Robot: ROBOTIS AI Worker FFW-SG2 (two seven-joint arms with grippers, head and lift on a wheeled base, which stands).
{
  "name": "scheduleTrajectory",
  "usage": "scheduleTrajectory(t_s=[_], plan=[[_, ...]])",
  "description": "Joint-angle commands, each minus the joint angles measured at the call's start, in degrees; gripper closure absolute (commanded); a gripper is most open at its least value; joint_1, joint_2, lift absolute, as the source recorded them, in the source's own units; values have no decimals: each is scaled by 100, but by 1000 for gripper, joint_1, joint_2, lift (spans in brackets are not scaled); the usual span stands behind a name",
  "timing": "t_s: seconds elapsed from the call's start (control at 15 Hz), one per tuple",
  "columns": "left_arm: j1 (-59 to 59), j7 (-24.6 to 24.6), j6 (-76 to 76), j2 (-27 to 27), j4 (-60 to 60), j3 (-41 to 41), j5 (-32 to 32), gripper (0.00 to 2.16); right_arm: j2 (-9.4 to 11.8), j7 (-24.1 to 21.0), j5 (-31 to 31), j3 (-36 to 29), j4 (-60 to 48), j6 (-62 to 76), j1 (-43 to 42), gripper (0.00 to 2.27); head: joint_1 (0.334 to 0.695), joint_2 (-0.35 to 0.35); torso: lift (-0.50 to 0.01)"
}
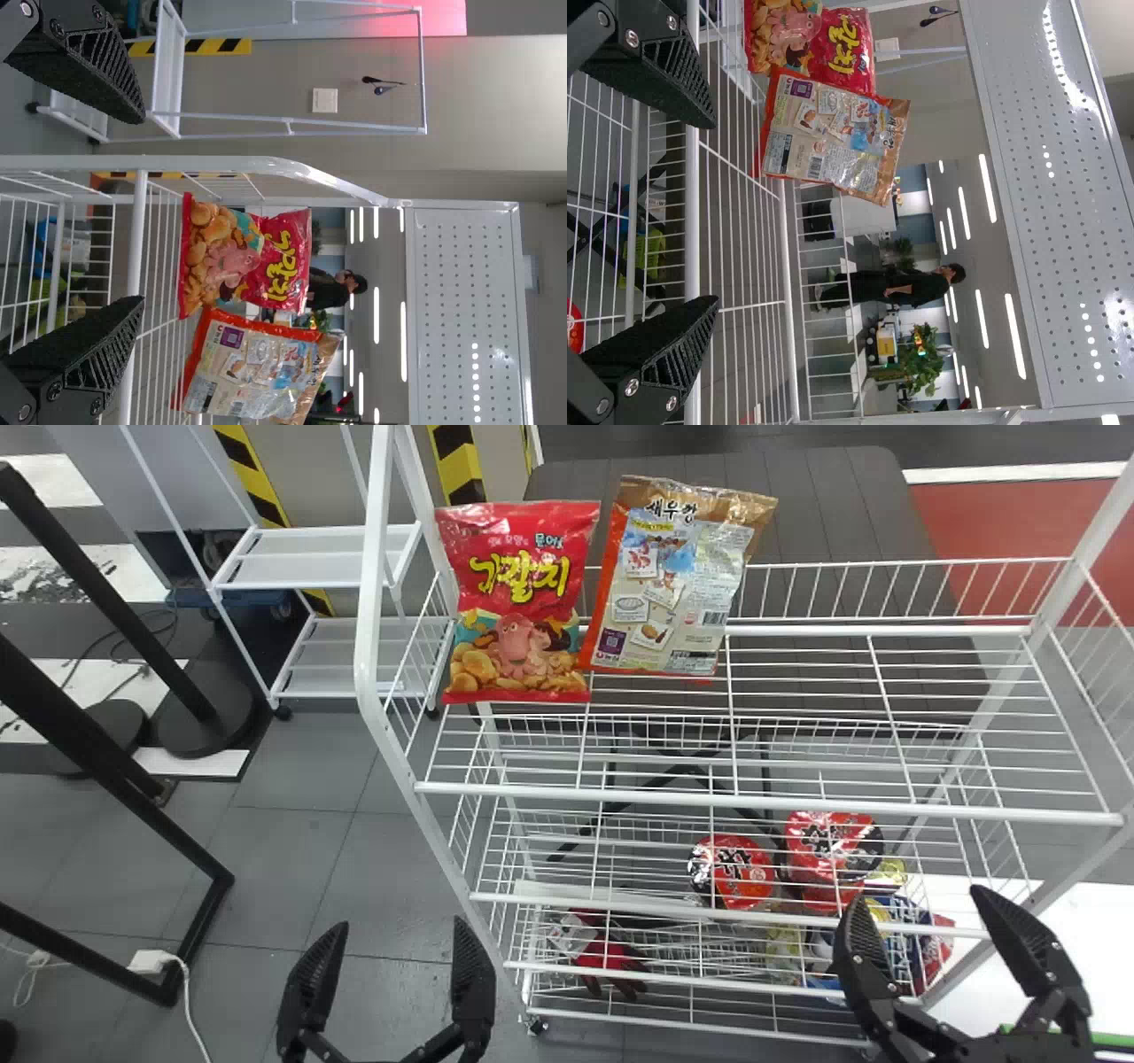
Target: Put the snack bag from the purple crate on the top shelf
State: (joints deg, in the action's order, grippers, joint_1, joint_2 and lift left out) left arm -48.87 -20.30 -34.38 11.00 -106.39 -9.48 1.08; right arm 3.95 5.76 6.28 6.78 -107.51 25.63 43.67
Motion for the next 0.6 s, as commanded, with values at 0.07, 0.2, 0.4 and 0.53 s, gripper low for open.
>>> scheduleTrajectory(t_s=[0.07, 0.2, 0.4, 0.53], plan=[[9, 0, -11, -1, 5, -2, 6, 93, 1, -4, 4, -1, 37, 7, -8, 124, 695, 123, -40], [9, 0, 6, -1, 5, -2, 6, 93, 1, -4, 4, -1, 37, 7, -16, 124, 695, 122, -47], [9, 0, 6, -1, 5, -2, 6, 93, 1, -4, -4, -1, 28, -28, -16, 124, 695, 122, -60], [9, 0, 6, -1, 5, -2, 6, 93, 1, -13, -4, -1, 19, -46, -8, 124, 695, 122, -67]])
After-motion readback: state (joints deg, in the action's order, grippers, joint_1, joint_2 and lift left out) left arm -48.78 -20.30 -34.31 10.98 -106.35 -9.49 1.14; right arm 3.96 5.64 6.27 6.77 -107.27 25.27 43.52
